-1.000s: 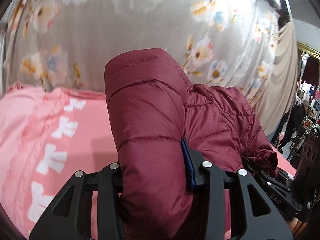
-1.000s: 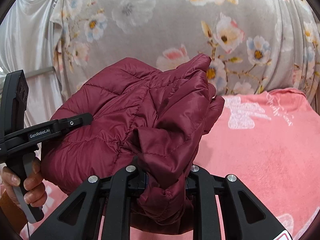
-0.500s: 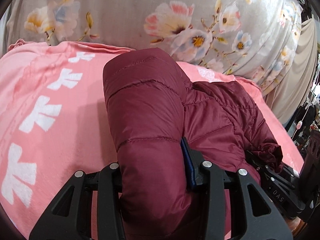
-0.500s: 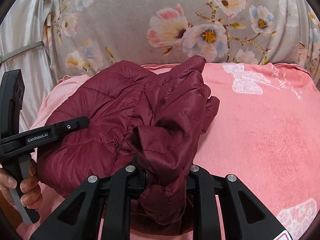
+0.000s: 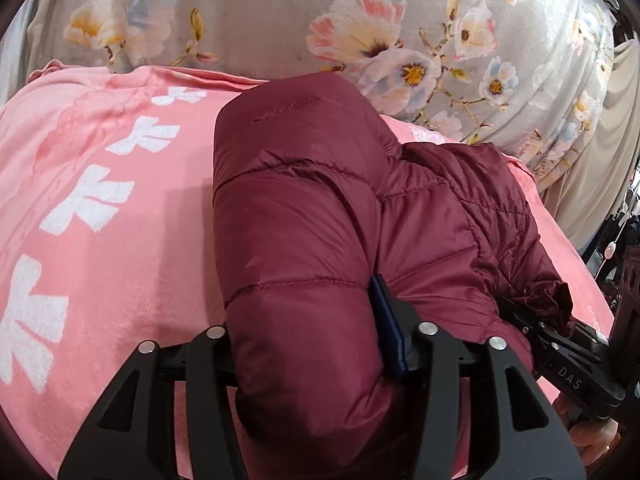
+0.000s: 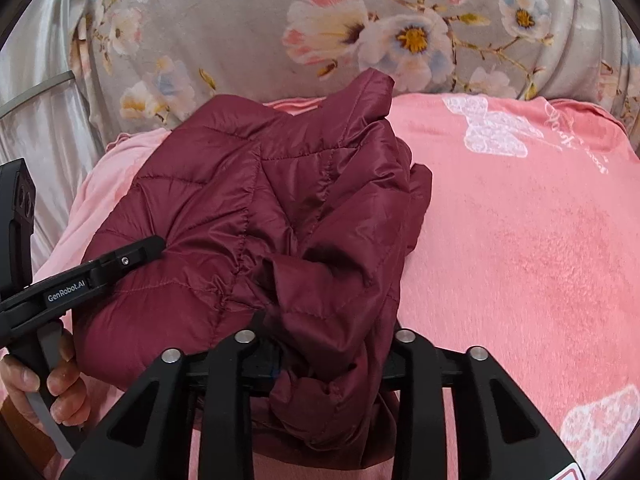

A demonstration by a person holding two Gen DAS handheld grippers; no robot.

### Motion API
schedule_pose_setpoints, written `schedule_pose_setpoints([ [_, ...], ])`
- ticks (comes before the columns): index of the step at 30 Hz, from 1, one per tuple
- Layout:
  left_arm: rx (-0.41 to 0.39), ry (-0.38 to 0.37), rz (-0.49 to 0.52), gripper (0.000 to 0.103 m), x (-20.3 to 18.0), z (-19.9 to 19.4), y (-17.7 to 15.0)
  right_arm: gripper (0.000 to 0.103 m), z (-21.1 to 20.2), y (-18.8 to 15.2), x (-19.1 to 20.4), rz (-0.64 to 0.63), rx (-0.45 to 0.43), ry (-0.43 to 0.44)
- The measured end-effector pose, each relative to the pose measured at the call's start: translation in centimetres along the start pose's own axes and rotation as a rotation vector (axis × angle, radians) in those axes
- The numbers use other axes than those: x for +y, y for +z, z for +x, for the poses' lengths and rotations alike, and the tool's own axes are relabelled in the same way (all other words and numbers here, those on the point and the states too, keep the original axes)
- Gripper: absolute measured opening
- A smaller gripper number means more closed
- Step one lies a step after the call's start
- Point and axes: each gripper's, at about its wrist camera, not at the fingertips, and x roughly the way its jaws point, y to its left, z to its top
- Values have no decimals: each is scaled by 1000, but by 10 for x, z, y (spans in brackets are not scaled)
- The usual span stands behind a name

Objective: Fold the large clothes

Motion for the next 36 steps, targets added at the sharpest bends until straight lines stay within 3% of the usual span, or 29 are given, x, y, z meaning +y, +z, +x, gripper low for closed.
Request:
schedule_pose_setpoints([
  [2, 12, 5, -11, 55, 1, -2, 0, 44, -10, -3, -5, 23, 7, -4],
  [6, 23, 50, -5, 59, -2, -23, 2, 45, -46, -9, -14, 76, -35, 2],
  [8, 11, 121, 25, 63, -8, -40, 3, 40, -66, -8, -13, 81, -75, -11],
  [9, 6, 161, 44, 63, -13, -47, 4, 27, -77, -7, -9, 74, -98, -18],
  [11, -3, 282, 90, 63, -28, -62, 8, 15, -89, -2, 1, 51, -116, -26],
  [14, -3, 354, 86, 70, -44, -73, 15, 10, -92, 6, 16, 11, -111, -32],
  [17, 20, 335, 46, 71, -53, -70, 20, 5, -78, 6, 24, -28, -79, -86],
  [25, 114, 419, 10, 72, -54, -38, -5, 2, -38, -17, 5, 41, 52, -128],
  [36, 121, 413, -21, 78, -49, -21, -22, 2, -15, -39, 14, -27, 86, -189],
])
